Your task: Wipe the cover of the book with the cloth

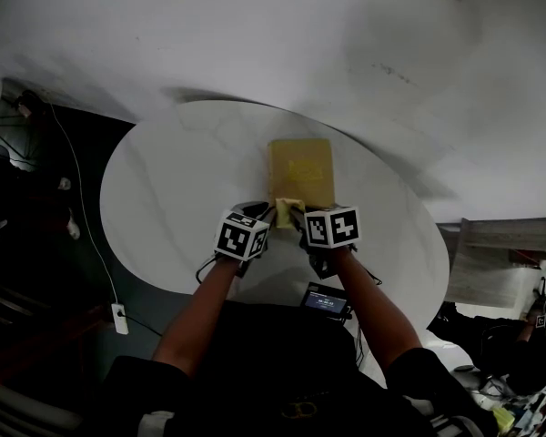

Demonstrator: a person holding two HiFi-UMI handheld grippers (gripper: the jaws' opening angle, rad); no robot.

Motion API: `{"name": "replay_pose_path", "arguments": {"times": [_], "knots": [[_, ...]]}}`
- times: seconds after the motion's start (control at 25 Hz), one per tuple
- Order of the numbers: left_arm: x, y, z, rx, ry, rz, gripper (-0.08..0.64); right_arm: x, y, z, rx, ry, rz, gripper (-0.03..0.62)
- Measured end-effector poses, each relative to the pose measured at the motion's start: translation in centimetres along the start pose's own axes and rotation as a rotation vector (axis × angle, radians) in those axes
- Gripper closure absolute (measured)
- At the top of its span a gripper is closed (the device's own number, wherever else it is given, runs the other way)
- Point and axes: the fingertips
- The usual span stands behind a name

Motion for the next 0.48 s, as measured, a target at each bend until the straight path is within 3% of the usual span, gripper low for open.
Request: {"name": "replay_pose_path", "arguments": {"times": [0.48], "knots": [[0.0, 0.1, 0.0, 0.006, -0.021, 0.01, 0.495, -2.3, 2.4, 0.3, -0.034, -0.024, -0.032, 0.504]]}}
Point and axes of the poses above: the fingertips, and each gripper's own axes: y backward along the fingers, x to its left, z out of its top, and after that the axes turned 13 degrees about z, right-handed
